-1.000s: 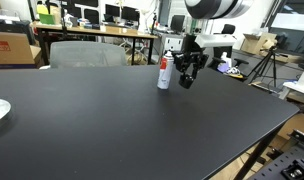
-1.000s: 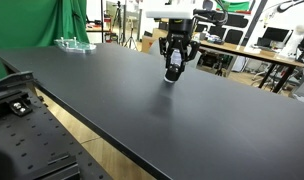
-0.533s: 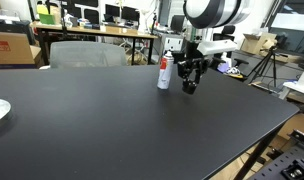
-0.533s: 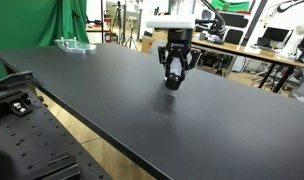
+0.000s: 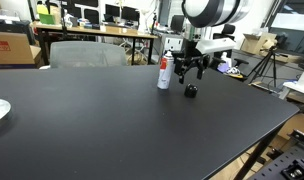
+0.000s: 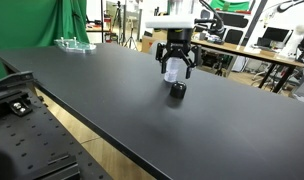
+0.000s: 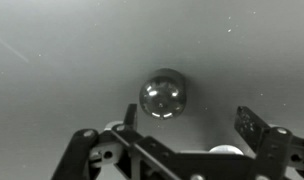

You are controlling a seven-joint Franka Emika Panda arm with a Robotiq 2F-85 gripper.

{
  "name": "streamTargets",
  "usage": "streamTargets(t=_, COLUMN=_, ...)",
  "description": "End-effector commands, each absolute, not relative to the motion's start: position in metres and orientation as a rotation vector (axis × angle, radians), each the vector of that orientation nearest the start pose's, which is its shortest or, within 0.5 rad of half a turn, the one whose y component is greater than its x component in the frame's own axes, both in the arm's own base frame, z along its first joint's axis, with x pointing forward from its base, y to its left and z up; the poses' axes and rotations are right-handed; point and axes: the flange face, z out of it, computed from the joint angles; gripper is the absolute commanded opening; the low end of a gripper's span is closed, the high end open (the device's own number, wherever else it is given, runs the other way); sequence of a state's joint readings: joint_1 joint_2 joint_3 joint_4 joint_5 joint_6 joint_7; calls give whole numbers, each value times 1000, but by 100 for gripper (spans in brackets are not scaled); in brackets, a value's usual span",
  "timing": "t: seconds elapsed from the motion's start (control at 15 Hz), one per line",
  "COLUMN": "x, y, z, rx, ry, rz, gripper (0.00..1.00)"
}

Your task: Put the lid of the can on the table

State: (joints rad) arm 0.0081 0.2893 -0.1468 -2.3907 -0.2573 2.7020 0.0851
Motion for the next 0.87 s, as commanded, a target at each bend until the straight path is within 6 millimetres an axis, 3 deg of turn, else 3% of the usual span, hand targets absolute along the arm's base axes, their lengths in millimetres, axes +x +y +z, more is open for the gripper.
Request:
streamTargets(t=0.0, x=499, y=-57, z=242, rx=-3295, ry=110, rz=-115, gripper=100)
streamTargets(t=0.4, x=483, y=-40, z=324, rx=-3271, ry=276, rz=-275, gripper=100)
streamTargets(t=0.8, x=447, y=-24, z=390, rx=-3228, ry=402, rz=-387, gripper=100)
